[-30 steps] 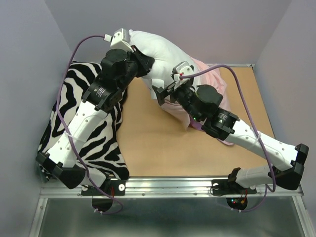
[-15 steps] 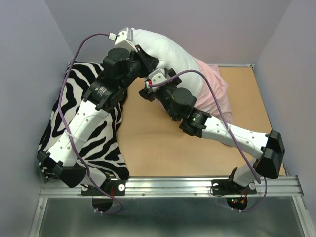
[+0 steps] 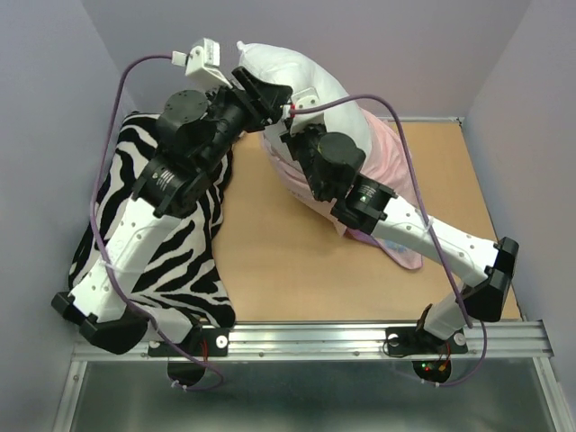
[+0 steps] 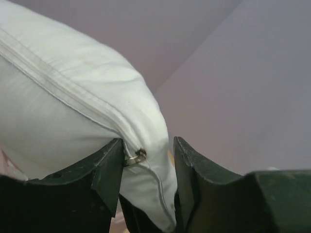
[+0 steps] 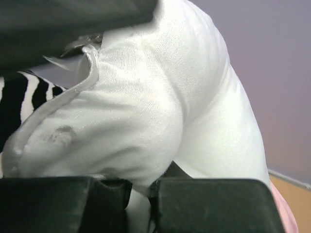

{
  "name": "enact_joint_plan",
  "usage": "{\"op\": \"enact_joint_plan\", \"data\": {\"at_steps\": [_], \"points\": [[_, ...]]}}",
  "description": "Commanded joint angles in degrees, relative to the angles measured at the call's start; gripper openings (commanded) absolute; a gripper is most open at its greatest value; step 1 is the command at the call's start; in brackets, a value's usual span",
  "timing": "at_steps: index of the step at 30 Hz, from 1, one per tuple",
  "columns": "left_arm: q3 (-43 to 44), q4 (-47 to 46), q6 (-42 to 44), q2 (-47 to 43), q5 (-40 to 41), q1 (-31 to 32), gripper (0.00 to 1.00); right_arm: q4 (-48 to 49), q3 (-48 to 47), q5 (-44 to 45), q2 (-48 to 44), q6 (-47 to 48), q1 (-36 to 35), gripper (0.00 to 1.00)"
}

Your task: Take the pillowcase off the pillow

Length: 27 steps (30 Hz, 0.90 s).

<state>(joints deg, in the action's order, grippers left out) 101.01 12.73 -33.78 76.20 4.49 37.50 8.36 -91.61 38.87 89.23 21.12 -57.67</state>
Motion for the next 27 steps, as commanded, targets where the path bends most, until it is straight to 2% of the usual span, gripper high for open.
{"op": "enact_joint_plan", "data": {"at_steps": [1,4,5,9,12,14,17,18,20,21,23,27], "points": [[3.06,-12.47,1.87,-8.51,0.68,0.91,0.68,-0.89,-9.72,2.17,-1.87,-4.08,1.07,0.01],[-0.97,-15.02,2.23,-11.86,7.18,0.91,0.70,-3.96,-11.48,1.91,-2.83,-6.43,2.56,0.01],[-2.56,-14.32,1.53,-14.04,12.51,0.91,0.70,-5.44,-11.83,1.47,-3.88,-7.40,3.17,0.01],[-11.61,-10.99,-2.42,-18.28,24.82,0.83,0.70,-11.60,-12.97,-5.18,-7.13,-14.95,7.99,0.01],[-17.06,-9.66,-4.27,-17.15,26.80,-0.40,0.71,-16.43,-16.22,-11.16,-8.11,-20.94,11.69,0.01],[-20.74,-9.57,-5.85,-14.87,24.70,-2.50,0.71,-19.85,-19.11,-13.29,-7.58,-24.19,12.49,0.01],[-27.87,-14.64,-9.72,-12.49,13.30,-9.53,0.71,-21.98,-23.51,-14.70,-6.79,-24.82,12.58,0.01],[-29.45,-19.02,-10.86,-11.53,4.91,-13.11,0.71,-22.59,-24.65,-14.79,-6.79,-24.90,12.49,0.01],[-32.01,-23.96,-10.52,-8.03,-6.62,-14.99,0.71,-23.73,-26.07,-15.32,-6.79,-25.25,12.58,0.01],[-32.71,-29.99,-9.47,-6.87,-9.39,-15.43,0.71,-24.18,-26.94,-16.19,-6.88,-25.34,12.67,0.01],[-31.59,-32.58,-9.20,-2.84,-14.74,-15.61,0.71,-25.49,-28.78,-16.72,-6.88,-26.13,12.58,0.01],[-29.21,-38.38,-10.42,1.92,-17.41,-15.96,0.71,-27.78,-30.90,-15.67,-6.96,-25.96,12.67,0.01]]}}
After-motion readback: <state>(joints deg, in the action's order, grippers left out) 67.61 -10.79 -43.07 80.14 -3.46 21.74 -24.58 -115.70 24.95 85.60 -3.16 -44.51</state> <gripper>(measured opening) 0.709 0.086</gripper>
